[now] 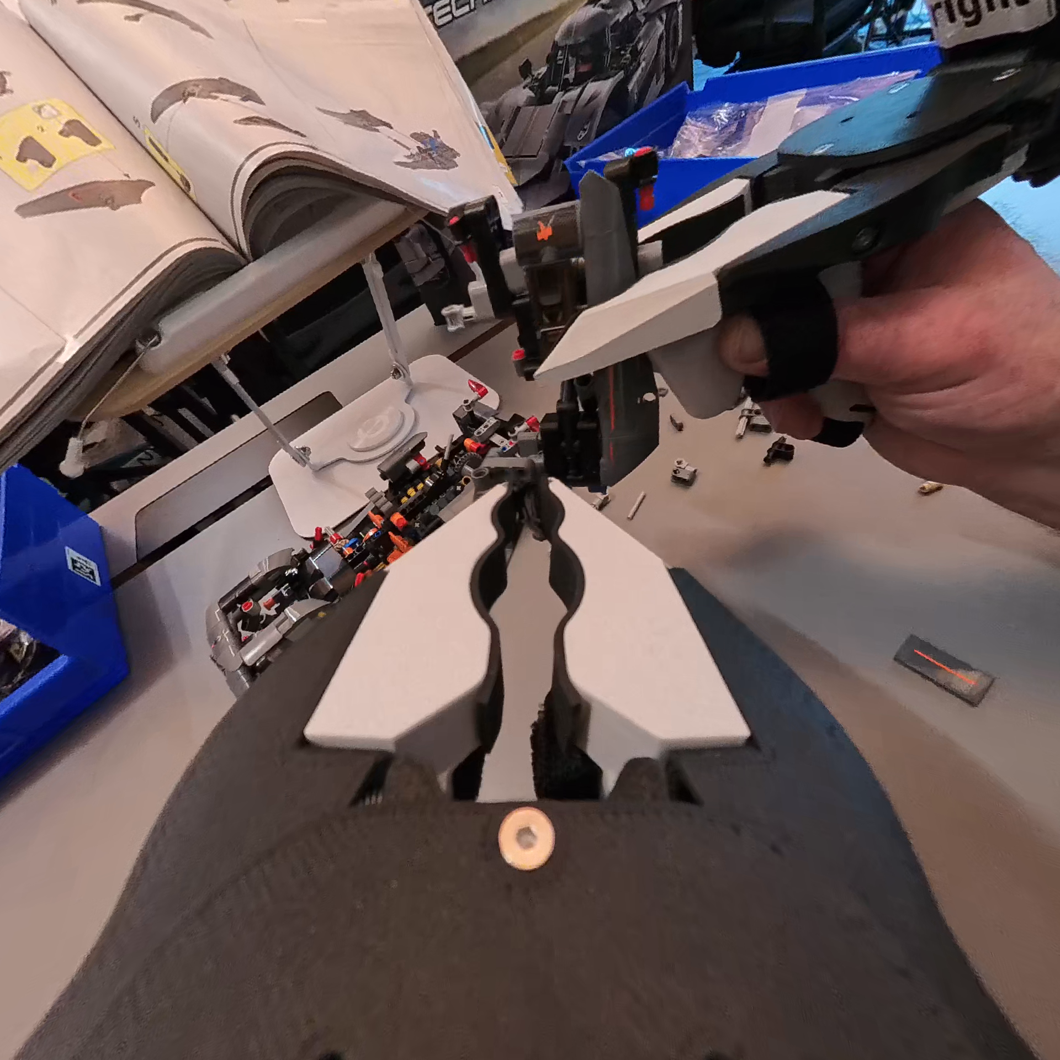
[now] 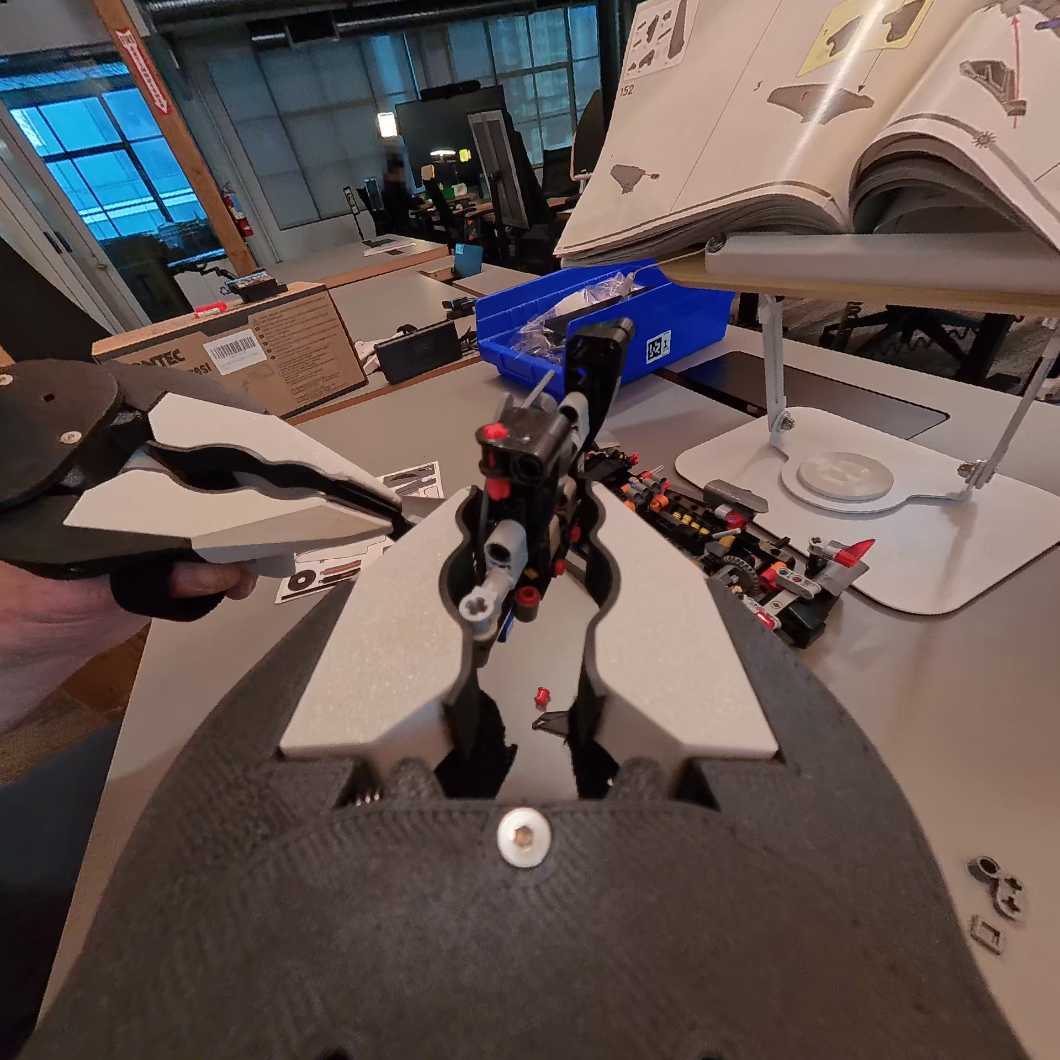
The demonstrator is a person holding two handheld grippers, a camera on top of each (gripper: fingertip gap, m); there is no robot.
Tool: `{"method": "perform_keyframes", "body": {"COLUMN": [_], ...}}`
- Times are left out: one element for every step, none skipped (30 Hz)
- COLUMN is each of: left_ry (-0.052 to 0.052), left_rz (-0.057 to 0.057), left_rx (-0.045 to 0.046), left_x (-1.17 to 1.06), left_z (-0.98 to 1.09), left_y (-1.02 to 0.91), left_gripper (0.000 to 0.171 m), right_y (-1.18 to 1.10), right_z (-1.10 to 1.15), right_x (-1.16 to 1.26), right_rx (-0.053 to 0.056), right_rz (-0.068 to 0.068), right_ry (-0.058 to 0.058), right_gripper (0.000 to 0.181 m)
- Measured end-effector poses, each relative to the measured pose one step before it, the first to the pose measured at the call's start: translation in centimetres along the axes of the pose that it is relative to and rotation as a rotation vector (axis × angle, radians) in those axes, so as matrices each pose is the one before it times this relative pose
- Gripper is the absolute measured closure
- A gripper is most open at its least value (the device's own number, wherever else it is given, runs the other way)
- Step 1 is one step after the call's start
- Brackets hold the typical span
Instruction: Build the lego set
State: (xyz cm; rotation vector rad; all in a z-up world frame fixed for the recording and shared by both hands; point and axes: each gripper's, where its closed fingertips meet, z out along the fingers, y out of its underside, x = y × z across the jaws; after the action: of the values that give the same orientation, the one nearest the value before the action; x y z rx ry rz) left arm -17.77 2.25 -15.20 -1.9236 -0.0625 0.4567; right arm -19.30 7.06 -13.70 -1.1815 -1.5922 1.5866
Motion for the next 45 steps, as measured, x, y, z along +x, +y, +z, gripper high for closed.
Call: {"method": "perform_keyframes", "body": {"left_ry": [-0.0027, -0.0025, -0.0006, -0.0009, -0.0030, -0.0056, -0.0073, -0.0026, -0.0003, -0.0010, -0.0026, -0.0037, -0.0018, 0.0023, 0.0021, 0.0036, 0.0020, -0.0005, -0.0010, 0.0033, 0.0045, 0.0026, 0.0027, 0.0024, 0.0025, 0.0035, 0.0033, 0.0009, 0.0010, 0.0016, 0.0012, 0.0011, 0.0026, 0.0030, 0.0027, 0.0024, 0.0020, 0.0018, 0.0023, 0.0033, 0.0028, 0.0006, 0.0006, 0.0014, 0.0011], "left_rz": [0.0047, 0.0051, 0.0027, 0.0011, 0.0009, 0.0006, -0.0013, -0.0049, -0.0080, -0.0070, -0.0047, -0.0027, -0.0013, -0.0017, -0.0015, -0.0008, -0.0013, -0.0014, -0.0025, -0.0038, -0.0032, -0.0021, -0.0021, -0.0012, -0.0009, -0.0040, -0.0029, -0.0018, -0.0022, -0.0024, -0.0024, -0.0030, -0.0041, -0.0049, -0.0037, -0.0021, -0.0014, -0.0010, -0.0012, -0.0019, -0.0016, -0.0004, -0.0009, -0.0020, -0.0017], "left_rx": [-0.00403, -0.00642, -0.00499, -0.00291, -0.00310, -0.00525, -0.00336, 0.00055, 0.00066, 0.00151, -0.00109, -0.00181, -0.00047, -0.00176, -0.00430, -0.00135, -0.00190, -0.00065, 0.00246, 0.00033, -0.00150, -0.00044, -0.00152, -0.00510, 0.00043, -0.00045, -0.00165, -0.00008, -0.00032, 0.00018, 0.00035, 0.00051, 0.00073, 0.00092, 0.00017, -0.00074, -0.00135, -0.00130, 0.00018, -0.00008, -0.00099, -0.00099, 0.00004, 0.00042, 0.00121], "left_x": [0.049, 0.021, 0.020, 0.002, -0.055, -0.117, -0.160, -0.115, -0.075, -0.079, -0.072, -0.041, 0.024, 0.114, 0.118, 0.150, 0.100, 0.047, 0.024, 0.062, 0.089, 0.075, 0.081, 0.081, 0.076, 0.086, 0.067, 0.021, 0.023, 0.019, 0.000, 0.006, 0.034, 0.050, 0.064, 0.063, 0.078, 0.069, 0.077, 0.080, 0.083, 0.040, 0.038, 0.035, 0.016], "left_z": [0.047, 0.035, 0.032, 0.014, -0.010, 0.005, 0.006, -0.009, 0.011, 0.012, 0.027, 0.036, 0.030, 0.037, 0.065, 0.046, 0.036, 0.025, -0.002, 0.034, 0.030, 0.034, 0.038, 0.062, 0.040, 0.053, 0.054, 0.033, 0.023, 0.018, 0.019, 0.023, 0.025, 0.033, 0.042, 0.045, 0.055, 0.052, 0.034, 0.048, 0.047, 0.039, 0.029, 0.007, 0.008], "left_y": [0.025, 0.075, 0.074, 0.031, 0.041, 0.092, 0.092, 0.059, 0.064, 0.072, 0.113, 0.121, 0.104, 0.129, 0.167, 0.125, 0.099, 0.074, 0.011, 0.053, 0.082, 0.074, 0.094, 0.155, 0.069, 0.081, 0.086, 0.044, 0.052, 0.041, 0.030, 0.037, 0.034, 0.049, 0.058, 0.075, 0.083, 0.073, 0.042, 0.043, 0.051, 0.033, 0.027, 0.003, -0.025], "left_gripper": [0.167, 0.167, 0.168, 0.167, 0.167, 0.167, 0.167, 0.167, 0.167, 0.166, 0.165, 0.164, 0.164, 0.164, 0.164, 0.164, 0.164, 0.164, 0.164, 0.164, 0.165, 0.165, 0.165, 0.165, 0.165, 0.165, 0.165, 0.165, 0.165, 0.165, 0.165, 0.165, 0.165, 0.165, 0.165, 0.165, 0.165, 0.165, 0.166, 0.166, 0.166, 0.166, 0.166, 0.166, 0.166], "right_y": [-0.043, -0.022, -0.027, -0.029, -0.022, -0.027, 0.000, 0.003, 0.024, 0.025, 0.042, 0.009, -0.021, -0.049, -0.046, -0.021, 0.013, 0.023, 0.016, 0.025, 0.040, 0.037, 0.011, -0.015, -0.018, -0.008, 0.000, -0.023, -0.047, 0.009, 0.027, -0.002, -0.022, -0.007, -0.003, -0.006, -0.013, -0.002, 0.000, -0.017, -0.012, 0.002, 0.019, -0.008, -0.002], "right_z": [-0.035, -0.026, -0.007, -0.024, -0.006, -0.001, 0.007, 0.008, 0.012, 0.020, 0.017, -0.002, -0.021, -0.042, -0.043, -0.027, -0.006, 0.017, 0.017, 0.017, 0.021, 0.018, -0.007, -0.015, -0.028, -0.020, -0.003, -0.023, -0.014, -0.002, 0.012, -0.011, -0.008, -0.006, -0.007, -0.002, -0.018, 0.004, -0.008, -0.010, -0.012, -0.007, -0.004, -0.002, -0.014], "right_x": [0.016, 0.014, 0.001, -0.010, -0.026, -0.038, -0.024, -0.014, -0.004, 0.001, 0.021, 0.042, 0.040, 0.053, 0.047, 0.040, 0.022, 0.015, 0.004, 0.008, 0.021, 0.030, 0.047, 0.070, 0.045, 0.043, 0.042, 0.025, -0.002, 0.004, 0.023, 0.015, 0.001, -0.002, 0.008, 0.012, 0.013, 0.016, 0.003, 0.017, 0.023, 0.032, 0.026, 0.017, 0.010], "right_rx": [0.0017, 0.0009, 0.0006, 0.0013, 0.0012, 0.0008, 0.0004, -0.0007, -0.0010, -0.0011, -0.0017, -0.0008, 0.0015, 0.0031, 0.0029, 0.0011, 0.0001, 0.0001, 0.0002, -0.0004, -0.0018, -0.0010, 0.0010, 0.0019, 0.0015, 0.0007, 0.0000, 0.0027, 0.0035, 0.0000, -0.0011, 0.0008, 0.0009, 0.0000, 0.0003, 0.0003, 0.0001, -0.0001, 0.0001, 0.0006, 0.0007, 0.0000, 0.0002, 0.0008, 0.0004], "right_rz": [0.0010, 0.0007, -0.0001, -0.0007, -0.0002, 0.0004, -0.0006, -0.0009, -0.0003, 0.0002, 0.0001, 0.0003, 0.0007, -0.0002, -0.0003, 0.0017, 0.0025, 0.0013, 0.0001, -0.0004, 0.0000, 0.0008, 0.0014, 0.0022, 0.0025, 0.0021, 0.0020, 0.0027, 0.0042, 0.0032, 0.0013, 0.0006, 0.0001, -0.0008, -0.0005, 0.0003, 0.0005, 0.0002, -0.0002, -0.0006, -0.0001, 0.0015, 0.0024, 0.0022, 0.0019], "right_ry": [0.0003, 0.0002, 0.0006, 0.0011, -0.0006, -0.0014, 0.0002, 0.0006, 0.0004, 0.0007, 0.0019, 0.0022, 0.0019, 0.0028, 0.0023, 0.0002, -0.0002, 0.0001, 0.0004, 0.0011, 0.0010, 0.0007, 0.0011, 0.0014, 0.0001, 0.0002, 0.0001, -0.0004, -0.0023, -0.0021, -0.0002, 0.0002, -0.0001, 0.0005, 0.0006, 0.0004, 0.0003, 0.0003, 0.0005, 0.0007, 0.0006, 0.0000, -0.0002, -0.0007, -0.0010], "right_gripper": [0.149, 0.149, 0.149, 0.149, 0.149, 0.149, 0.149, 0.149, 0.149, 0.149, 0.149, 0.149, 0.149, 0.149, 0.149, 0.149, 0.149, 0.149, 0.149, 0.149, 0.149, 0.149, 0.149, 0.149, 0.149, 0.149, 0.149, 0.149, 0.149, 0.149, 0.149, 0.149, 0.149, 0.149, 0.149, 0.149, 0.149, 0.149, 0.149, 0.149, 0.150, 0.150, 0.150, 0.150, 0.150]}}
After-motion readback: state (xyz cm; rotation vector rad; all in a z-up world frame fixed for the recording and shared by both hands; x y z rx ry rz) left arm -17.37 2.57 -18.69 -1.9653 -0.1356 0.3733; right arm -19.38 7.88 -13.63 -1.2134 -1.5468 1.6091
